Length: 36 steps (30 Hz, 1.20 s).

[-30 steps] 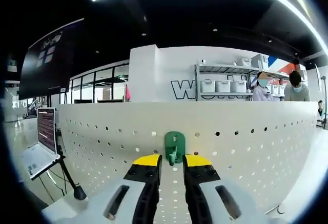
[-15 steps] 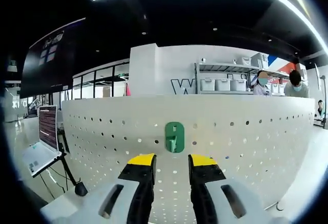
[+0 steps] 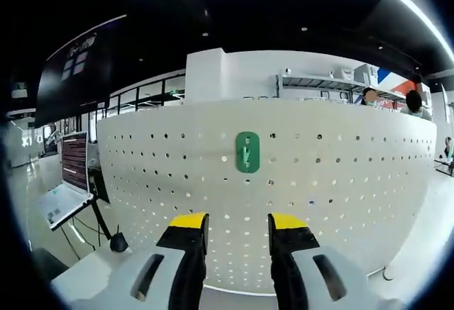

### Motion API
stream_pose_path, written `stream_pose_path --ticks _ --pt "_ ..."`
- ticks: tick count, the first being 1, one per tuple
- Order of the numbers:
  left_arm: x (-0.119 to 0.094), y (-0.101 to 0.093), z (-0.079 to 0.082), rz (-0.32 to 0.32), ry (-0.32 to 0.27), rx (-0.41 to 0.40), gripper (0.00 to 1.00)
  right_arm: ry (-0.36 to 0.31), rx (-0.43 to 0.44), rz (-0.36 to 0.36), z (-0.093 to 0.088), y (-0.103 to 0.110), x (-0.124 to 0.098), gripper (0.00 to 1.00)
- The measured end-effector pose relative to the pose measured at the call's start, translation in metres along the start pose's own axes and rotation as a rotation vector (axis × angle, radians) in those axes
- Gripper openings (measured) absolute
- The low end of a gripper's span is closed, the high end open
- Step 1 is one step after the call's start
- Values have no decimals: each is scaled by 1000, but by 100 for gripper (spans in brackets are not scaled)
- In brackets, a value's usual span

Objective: Insert the hook assembly into the mounting plate slot until the hook locks in place.

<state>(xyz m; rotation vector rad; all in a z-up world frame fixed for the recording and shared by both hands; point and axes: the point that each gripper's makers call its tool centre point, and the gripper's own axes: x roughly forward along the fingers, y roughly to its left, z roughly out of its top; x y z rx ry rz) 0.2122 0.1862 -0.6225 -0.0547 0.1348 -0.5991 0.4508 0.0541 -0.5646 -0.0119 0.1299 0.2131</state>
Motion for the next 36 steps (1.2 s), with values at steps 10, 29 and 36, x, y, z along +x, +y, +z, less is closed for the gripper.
stream_pose_path --ticks 10,29,36 --pt "-3 -3 -3 21 4 0 47 86 -15 24 -41 -6 -26 35" --pt "7 -30 -6 -6 17 14 47 248 -47 78 -126 -38 -121 38" --pt "14 -40 -6 -21 26 29 47 265 -37 97 -133 -49 -154 41"
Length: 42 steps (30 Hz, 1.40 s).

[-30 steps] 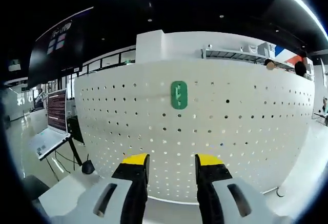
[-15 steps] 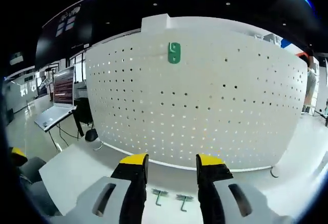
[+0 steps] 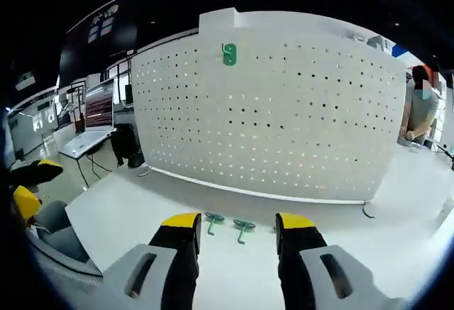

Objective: Insert the hook assembly into the mounting plate slot until the hook locks in place.

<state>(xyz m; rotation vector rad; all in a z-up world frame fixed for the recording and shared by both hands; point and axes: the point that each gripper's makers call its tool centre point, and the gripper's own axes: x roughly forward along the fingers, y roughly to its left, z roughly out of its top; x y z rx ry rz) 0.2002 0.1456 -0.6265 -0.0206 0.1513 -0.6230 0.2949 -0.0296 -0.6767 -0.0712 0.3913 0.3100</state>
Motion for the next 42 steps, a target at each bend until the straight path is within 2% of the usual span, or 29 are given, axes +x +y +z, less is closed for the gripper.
stream_pose_path --ticks 6,12,15,23,29,35,42 --pt "6 -7 1 -9 6 15 47 39 15 60 -19 7 -25 44" --pt "12 -12 1 -19 18 30 47 38 18 90 -24 14 -50 45" --pt "17 -16 0 -29 26 8 47 48 38 122 -30 21 -62 45" --pt "31 -25 0 -62 49 38 47 26 91 128 -31 19 -89 45" --pt "45 -26 0 -80 71 72 48 21 114 107 -35 7 -99 45" --pt "61 -24 -5 -103 105 124 48 -7 123 104 -29 6 -105 45" --pt "83 -12 -9 -125 148 199 48 -17 151 94 -29 0 -108 44"
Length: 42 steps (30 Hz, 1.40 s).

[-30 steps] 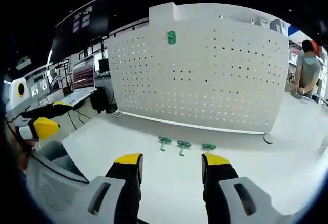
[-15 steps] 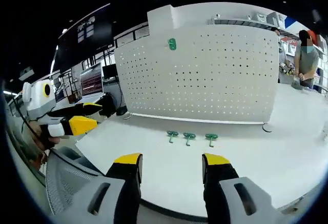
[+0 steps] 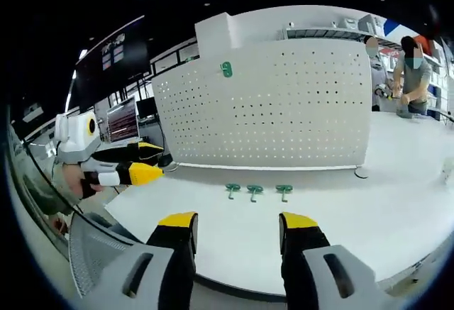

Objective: Insert the hook assembly into the mounting plate slot until the hook locks in place.

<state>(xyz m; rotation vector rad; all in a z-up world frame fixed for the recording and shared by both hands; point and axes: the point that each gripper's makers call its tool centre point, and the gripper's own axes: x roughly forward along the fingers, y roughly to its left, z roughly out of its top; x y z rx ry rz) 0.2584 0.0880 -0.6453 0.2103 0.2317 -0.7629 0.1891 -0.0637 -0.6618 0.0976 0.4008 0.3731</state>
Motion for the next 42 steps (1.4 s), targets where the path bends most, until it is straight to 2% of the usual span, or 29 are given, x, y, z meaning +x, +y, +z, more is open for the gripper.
stream_pose_path --ticks 5,9,11,14,16,20,21,27,35,42 --pt "18 13 -4 -13 33 57 48 3 12 -3 -1 -2 0 44" --pt "37 23 -14 -43 77 106 46 13 26 -6 -4 -3 1 44" --pt "50 23 -26 -113 127 129 41 24 26 -5 -6 -2 2 44" --pt "69 32 -37 -126 171 183 44 45 9 7 -11 5 3 44" --pt "80 34 -41 -144 180 198 43 52 -6 7 -12 6 3 44" --pt "104 39 -58 -203 240 254 42 59 -9 -1 -14 3 4 44" --pt "114 43 -66 -211 265 268 42 61 -5 -3 -14 2 5 44" --pt "143 55 -97 -256 340 277 40 60 20 -10 -15 0 6 44" --pt "161 67 -119 -283 394 281 30 59 53 -31 -15 -5 6 44" --pt "165 69 -133 -301 427 283 28 57 61 -47 -16 -8 6 44"
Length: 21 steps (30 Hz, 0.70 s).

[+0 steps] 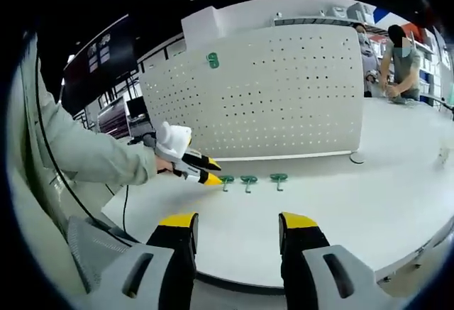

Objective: Insert the hook assembly into the mounting plate slot until the hook locks in place.

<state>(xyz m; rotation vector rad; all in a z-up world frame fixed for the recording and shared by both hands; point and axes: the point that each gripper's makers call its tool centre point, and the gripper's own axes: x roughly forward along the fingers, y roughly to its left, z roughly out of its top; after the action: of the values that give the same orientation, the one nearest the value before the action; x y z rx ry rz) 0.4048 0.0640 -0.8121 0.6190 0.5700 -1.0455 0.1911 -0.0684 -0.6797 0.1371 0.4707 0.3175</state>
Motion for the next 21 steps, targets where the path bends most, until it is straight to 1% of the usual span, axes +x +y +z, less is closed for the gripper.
stream_pose_path --ticks 6,9,11,12,16,18,20,21 --pt "8 2 -4 -7 11 -15 26 2 14 -7 0 -2 0 44" --pt "11 3 -3 -10 6 -19 25 2 22 -8 -1 -3 0 43" --pt "13 0 -3 -17 12 -22 23 -5 30 -15 0 -5 0 43" --pt "13 -2 -2 -23 7 -28 21 -4 34 -19 0 -6 0 43" --pt "17 -1 0 -22 4 -31 19 -4 39 -22 0 -6 0 43" --pt "17 -3 1 -23 2 -33 15 -4 43 -21 0 -6 0 43" --pt "17 -7 1 -28 10 -25 6 -6 42 -27 0 -7 0 42" --pt "17 -8 1 -29 14 -25 5 -8 46 -28 1 -8 0 42"
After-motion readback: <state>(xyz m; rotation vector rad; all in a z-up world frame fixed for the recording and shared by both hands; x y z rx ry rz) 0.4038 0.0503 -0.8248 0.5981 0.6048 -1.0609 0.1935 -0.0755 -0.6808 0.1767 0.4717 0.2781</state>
